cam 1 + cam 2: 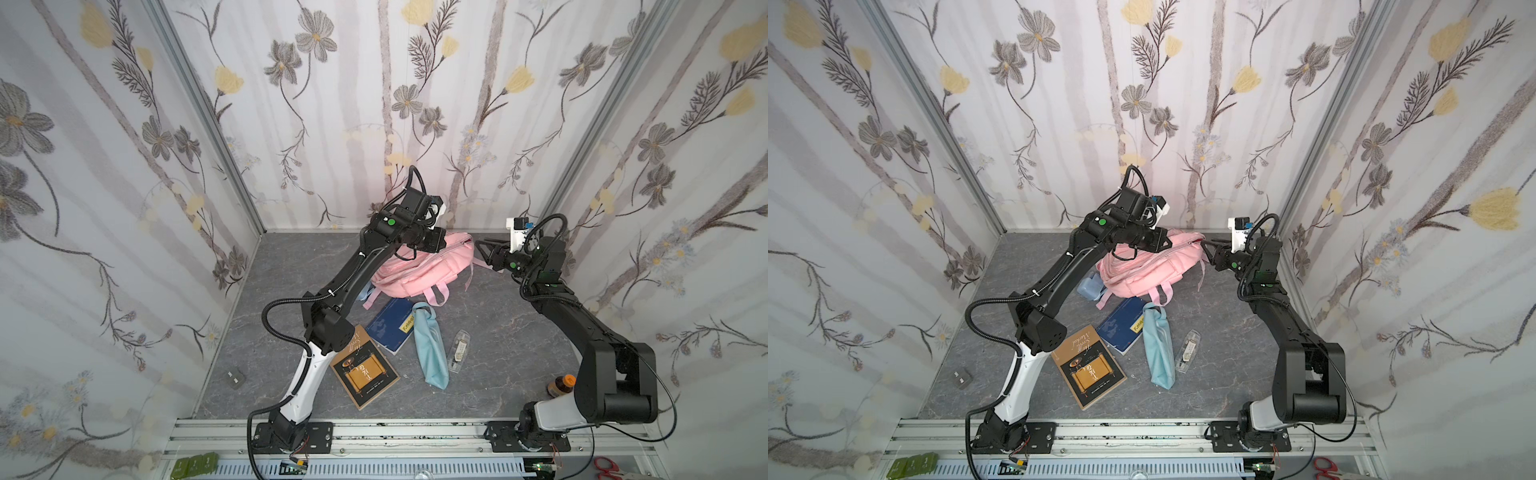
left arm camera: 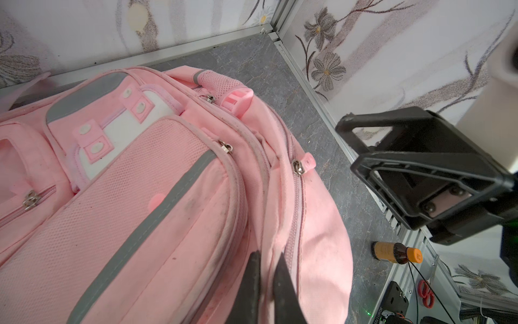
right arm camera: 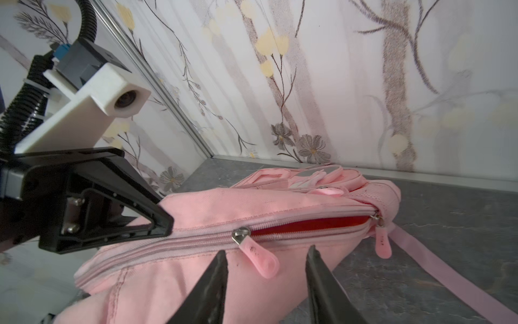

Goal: Pack books, pencil case, and school supplies into a backpack
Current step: Unzip the student bag at the top-center of the table.

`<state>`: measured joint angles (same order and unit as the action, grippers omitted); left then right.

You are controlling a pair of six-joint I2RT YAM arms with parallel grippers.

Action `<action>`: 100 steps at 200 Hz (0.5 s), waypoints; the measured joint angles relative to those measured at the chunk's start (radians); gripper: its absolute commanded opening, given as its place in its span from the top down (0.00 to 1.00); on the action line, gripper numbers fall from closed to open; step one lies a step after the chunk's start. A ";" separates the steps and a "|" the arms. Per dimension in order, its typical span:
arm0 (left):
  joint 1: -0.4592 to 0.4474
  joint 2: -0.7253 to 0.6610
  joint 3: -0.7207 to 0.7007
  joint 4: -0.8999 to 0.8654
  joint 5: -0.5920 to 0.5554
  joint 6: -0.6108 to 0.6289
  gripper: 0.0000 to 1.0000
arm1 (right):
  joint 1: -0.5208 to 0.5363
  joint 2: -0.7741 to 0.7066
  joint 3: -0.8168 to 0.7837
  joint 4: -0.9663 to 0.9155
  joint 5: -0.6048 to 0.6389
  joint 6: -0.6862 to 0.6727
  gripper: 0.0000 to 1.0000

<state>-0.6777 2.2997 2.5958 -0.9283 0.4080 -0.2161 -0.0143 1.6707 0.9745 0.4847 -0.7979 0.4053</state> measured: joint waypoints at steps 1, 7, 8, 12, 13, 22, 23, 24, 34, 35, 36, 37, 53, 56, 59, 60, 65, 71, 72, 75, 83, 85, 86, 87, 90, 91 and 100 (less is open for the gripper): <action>0.000 0.000 0.000 0.000 0.000 0.000 1.00 | 0.001 0.001 0.000 0.002 -0.002 0.004 0.53; 0.000 0.000 0.000 0.000 0.001 -0.002 1.00 | 0.006 0.011 0.002 0.019 -0.023 0.031 0.53; 0.000 0.000 0.000 0.001 0.001 -0.002 1.00 | 0.006 0.011 0.003 0.021 -0.025 0.034 0.53; 0.000 0.000 0.000 0.001 0.002 -0.005 1.00 | 0.010 0.014 0.005 0.028 -0.037 0.048 0.52; 0.000 0.000 0.000 0.002 0.002 -0.005 1.00 | 0.010 0.014 0.005 0.029 -0.039 0.050 0.52; -0.001 0.000 0.000 0.005 0.006 -0.011 1.00 | 0.018 0.016 0.008 0.044 -0.056 0.065 0.52; -0.001 0.000 0.000 0.006 0.007 -0.013 1.00 | 0.019 0.016 0.009 0.047 -0.060 0.065 0.51; -0.001 0.000 0.000 0.006 0.007 -0.013 1.00 | 0.019 0.016 0.009 0.048 -0.061 0.065 0.51; -0.001 0.000 0.000 0.011 0.012 -0.021 1.00 | 0.021 0.024 0.023 0.066 -0.081 0.064 0.51; -0.001 0.000 0.000 0.011 0.013 -0.021 1.00 | 0.021 0.026 0.024 0.066 -0.082 0.063 0.51; -0.001 0.000 0.000 0.012 0.013 -0.023 1.00 | 0.021 0.028 0.027 0.066 -0.084 0.061 0.51; -0.001 0.000 0.000 0.012 0.014 -0.023 1.00 | 0.021 0.029 0.029 0.066 -0.085 0.060 0.51; -0.002 0.000 0.000 0.014 0.016 -0.029 1.00 | 0.016 0.074 0.083 0.043 -0.094 0.024 0.48; -0.002 0.000 0.000 0.015 0.016 -0.029 1.00 | 0.015 0.088 0.099 0.034 -0.096 0.014 0.48; -0.002 0.000 0.000 0.016 0.017 -0.031 1.00 | 0.013 0.098 0.113 0.021 -0.100 0.005 0.48; -0.002 0.000 0.000 0.017 0.018 -0.031 1.00 | 0.013 0.101 0.116 0.018 -0.101 0.003 0.47; -0.002 0.000 0.000 0.018 0.019 -0.032 1.00 | 0.011 0.122 0.143 -0.008 -0.109 -0.015 0.47; -0.003 0.001 0.000 0.019 0.022 -0.035 1.00 | 0.008 0.142 0.168 -0.032 -0.115 -0.034 0.47; -0.003 0.001 0.000 0.019 0.023 -0.035 1.00 | 0.007 0.146 0.174 -0.039 -0.117 -0.039 0.47; -0.003 0.001 0.000 0.020 0.024 -0.035 1.00 | 0.006 0.154 0.183 -0.053 -0.120 -0.048 0.47; -0.003 0.002 0.000 0.020 0.027 -0.038 1.00 | 0.003 0.174 0.207 -0.091 -0.133 -0.077 0.48; -0.003 0.002 0.000 0.020 0.029 -0.038 1.00 | 0.002 0.178 0.211 -0.098 -0.137 -0.083 0.48; -0.003 0.002 0.000 0.020 0.030 -0.038 1.00 | 0.002 0.179 0.212 -0.100 -0.138 -0.085 0.47; -0.003 0.002 0.000 0.020 0.031 -0.038 1.00 | 0.001 0.182 0.214 -0.106 -0.140 -0.089 0.47; -0.003 0.003 0.000 0.020 0.032 -0.039 1.00 | 0.000 0.185 0.217 -0.116 -0.143 -0.098 0.48; -0.004 0.003 0.000 0.020 0.032 -0.039 1.00 | 0.000 0.186 0.218 -0.118 -0.144 -0.100 0.48; -0.004 0.003 0.000 0.021 0.036 -0.039 1.00 | -0.002 0.193 0.219 -0.144 -0.161 -0.123 0.48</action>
<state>-0.6819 2.3028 2.5954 -0.9077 0.4442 -0.2550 -0.0166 1.8641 1.1938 0.3405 -0.9592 0.2821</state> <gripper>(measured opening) 0.071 0.524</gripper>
